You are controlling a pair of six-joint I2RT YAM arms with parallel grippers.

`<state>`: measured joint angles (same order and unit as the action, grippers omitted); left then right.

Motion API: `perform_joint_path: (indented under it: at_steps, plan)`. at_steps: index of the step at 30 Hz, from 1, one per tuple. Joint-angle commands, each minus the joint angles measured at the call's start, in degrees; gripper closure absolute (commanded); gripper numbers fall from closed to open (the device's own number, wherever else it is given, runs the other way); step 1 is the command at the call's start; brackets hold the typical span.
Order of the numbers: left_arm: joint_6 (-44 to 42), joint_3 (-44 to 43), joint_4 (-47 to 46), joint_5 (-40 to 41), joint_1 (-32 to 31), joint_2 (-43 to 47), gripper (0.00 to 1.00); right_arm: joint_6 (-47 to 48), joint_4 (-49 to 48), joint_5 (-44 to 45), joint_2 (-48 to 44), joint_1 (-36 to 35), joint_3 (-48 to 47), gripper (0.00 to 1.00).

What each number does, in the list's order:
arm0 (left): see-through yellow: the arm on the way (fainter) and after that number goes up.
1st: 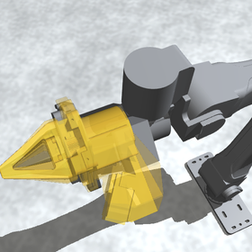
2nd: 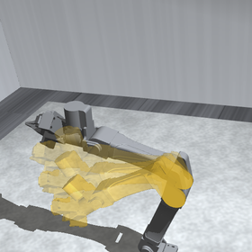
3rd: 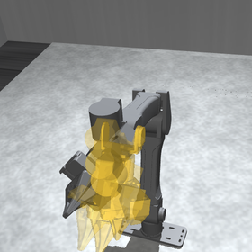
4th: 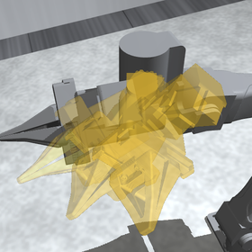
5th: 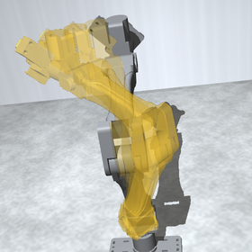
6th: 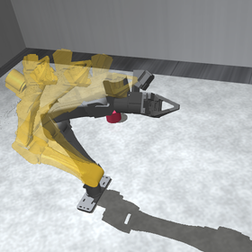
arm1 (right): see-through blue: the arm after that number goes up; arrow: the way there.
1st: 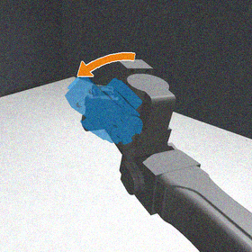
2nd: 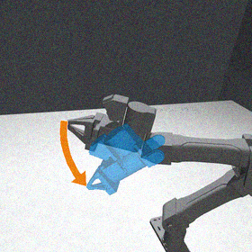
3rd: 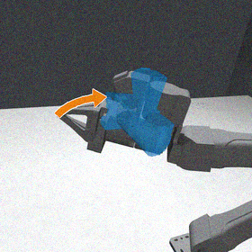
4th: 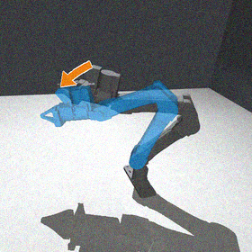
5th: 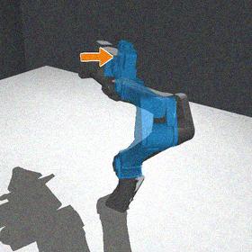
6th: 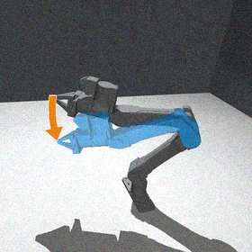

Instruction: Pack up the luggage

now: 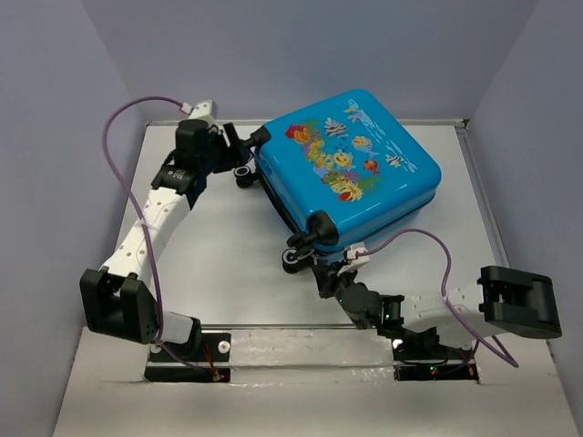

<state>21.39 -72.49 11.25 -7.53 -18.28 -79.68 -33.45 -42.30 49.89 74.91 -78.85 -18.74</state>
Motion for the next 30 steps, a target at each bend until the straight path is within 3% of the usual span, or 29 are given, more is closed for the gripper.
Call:
perform_joint_path:
  at_steps: [1, 3, 6, 12, 17, 22, 30]
  plan:
    - [-14.51, 1.30, -2.36, 6.57, 3.43, 0.85, 0.27, -1.44, -0.85, -11.04, -3.63, -3.59, 1.95, 0.93]
    - [-18.13, 0.77, -1.67, 10.93, 3.86, -0.12, 0.26, -1.26, -0.59, -11.22, -4.69, -3.59, 2.65, 0.93]
    - [-19.45, 1.73, -3.50, 11.31, 5.45, -1.00, 0.21, -1.53, 0.46, -12.01, -7.14, -3.59, 4.15, 0.93]
    - [-25.42, 3.67, -6.68, -3.60, 9.32, -3.11, 0.11, -1.62, 2.75, -13.32, -10.31, -3.59, 5.56, 0.93]
    - [-29.12, -0.10, -6.33, -7.23, 9.32, -7.76, 0.05, -1.44, 3.81, -14.46, -12.42, -3.59, 6.88, 0.93]
    - [-30.79, -1.87, -3.95, -13.82, 9.23, -10.15, 0.04, -0.91, 4.25, -14.21, -13.30, -3.59, 7.23, 0.93]
    - [-31.05, -3.79, -4.74, -8.14, 8.44, -11.11, 0.04, -0.47, 4.25, -15.00, -12.69, -3.59, 6.70, 0.93]
